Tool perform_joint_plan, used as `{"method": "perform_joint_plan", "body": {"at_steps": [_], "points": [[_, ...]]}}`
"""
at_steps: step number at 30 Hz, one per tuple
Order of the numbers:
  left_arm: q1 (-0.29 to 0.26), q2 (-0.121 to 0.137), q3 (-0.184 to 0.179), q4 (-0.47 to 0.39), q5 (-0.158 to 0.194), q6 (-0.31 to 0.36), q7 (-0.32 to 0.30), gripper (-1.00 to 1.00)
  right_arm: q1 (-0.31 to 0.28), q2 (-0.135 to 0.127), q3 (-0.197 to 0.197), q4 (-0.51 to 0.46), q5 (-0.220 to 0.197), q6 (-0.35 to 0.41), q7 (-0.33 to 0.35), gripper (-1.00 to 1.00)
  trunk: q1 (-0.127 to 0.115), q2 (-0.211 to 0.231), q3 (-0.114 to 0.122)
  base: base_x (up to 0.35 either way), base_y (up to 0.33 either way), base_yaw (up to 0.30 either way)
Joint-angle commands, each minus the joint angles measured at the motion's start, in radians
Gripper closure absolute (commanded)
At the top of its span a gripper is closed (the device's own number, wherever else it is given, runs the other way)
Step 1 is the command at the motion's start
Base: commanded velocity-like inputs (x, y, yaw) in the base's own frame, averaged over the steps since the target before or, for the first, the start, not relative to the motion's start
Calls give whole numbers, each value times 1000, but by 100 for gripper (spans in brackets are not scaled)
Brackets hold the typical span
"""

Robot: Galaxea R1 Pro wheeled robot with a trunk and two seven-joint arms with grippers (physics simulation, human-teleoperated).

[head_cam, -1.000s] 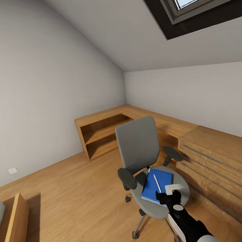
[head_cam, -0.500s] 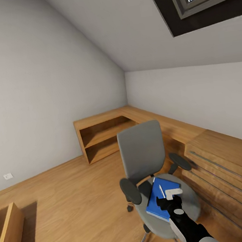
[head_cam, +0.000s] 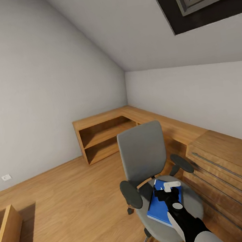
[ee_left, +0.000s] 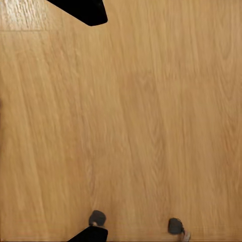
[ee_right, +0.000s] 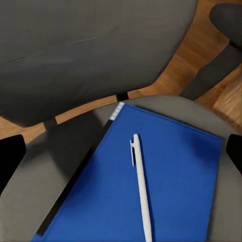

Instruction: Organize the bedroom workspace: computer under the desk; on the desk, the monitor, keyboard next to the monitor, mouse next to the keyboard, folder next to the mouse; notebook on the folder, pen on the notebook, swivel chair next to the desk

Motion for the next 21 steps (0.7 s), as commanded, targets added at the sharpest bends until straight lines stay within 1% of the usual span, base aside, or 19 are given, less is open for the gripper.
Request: {"method": "perform_joint_plan", "body": {"at_steps": [1, 4, 21], "points": [[0, -6, 0, -7, 9, -2, 1, -100, -1, 1, -3, 1, 10, -8, -2, -100, 4, -8, -4, 0, 0, 0], [0, -6, 0, -20, 10, -1, 1, -100, -1, 1, -2, 0, 9, -23, -2, -100, 16, -29, -14, 0, 0, 0], [0, -6, 0, -26, 10, -1, -2, -100, -1, 0, -4, -2, 9, -28, -2, -100, 81, -148, -67, 0, 0, 0]]}}
